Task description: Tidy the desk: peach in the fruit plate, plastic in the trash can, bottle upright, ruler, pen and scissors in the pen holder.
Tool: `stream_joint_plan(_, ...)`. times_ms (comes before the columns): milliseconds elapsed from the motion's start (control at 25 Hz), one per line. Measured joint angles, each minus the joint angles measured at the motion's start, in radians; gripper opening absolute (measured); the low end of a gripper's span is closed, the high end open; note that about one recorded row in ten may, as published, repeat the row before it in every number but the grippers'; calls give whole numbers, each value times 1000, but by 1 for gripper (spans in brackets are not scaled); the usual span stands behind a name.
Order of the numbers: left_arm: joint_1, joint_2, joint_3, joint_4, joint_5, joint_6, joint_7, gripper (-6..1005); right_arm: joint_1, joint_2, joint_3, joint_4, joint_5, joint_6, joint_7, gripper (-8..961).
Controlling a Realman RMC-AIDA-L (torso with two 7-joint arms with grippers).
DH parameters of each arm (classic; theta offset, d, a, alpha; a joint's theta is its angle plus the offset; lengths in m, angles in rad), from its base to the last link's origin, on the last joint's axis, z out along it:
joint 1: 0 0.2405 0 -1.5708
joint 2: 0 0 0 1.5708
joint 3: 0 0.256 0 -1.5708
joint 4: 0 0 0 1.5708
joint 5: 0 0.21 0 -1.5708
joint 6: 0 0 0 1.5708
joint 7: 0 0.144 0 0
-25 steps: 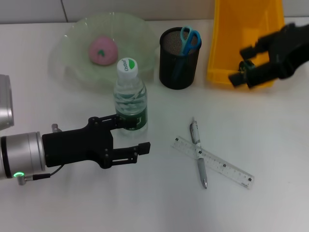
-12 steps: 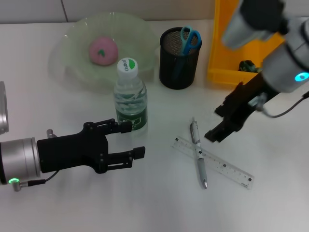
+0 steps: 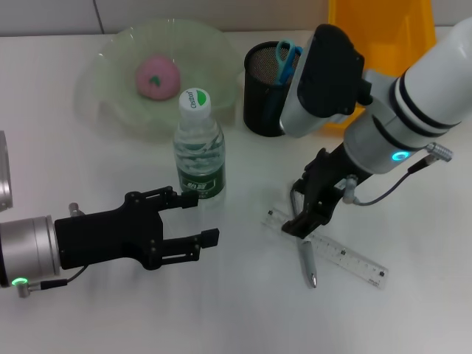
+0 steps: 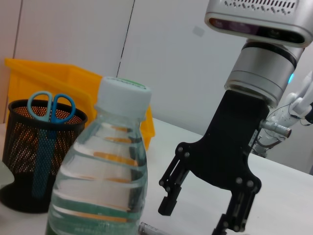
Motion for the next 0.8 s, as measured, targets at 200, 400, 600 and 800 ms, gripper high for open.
stream_joint_plan(200, 0, -1, 0, -7, -4, -3, 8, 765, 1, 1, -27, 12, 29, 25, 1, 742)
stream_joint_plan(400, 0, -1, 0, -7, -6, -4, 8, 765, 9, 2, -57, 54, 43, 61, 6, 743)
stream_joint_plan(600, -2, -1, 0, -7, -6, -4, 8, 766, 11, 3, -67, 80, 63, 97, 7, 743)
stream_joint_plan(800, -4, -2, 0, -7, -6, -4, 8, 766, 17, 2, -82, 102, 65, 116, 9, 695)
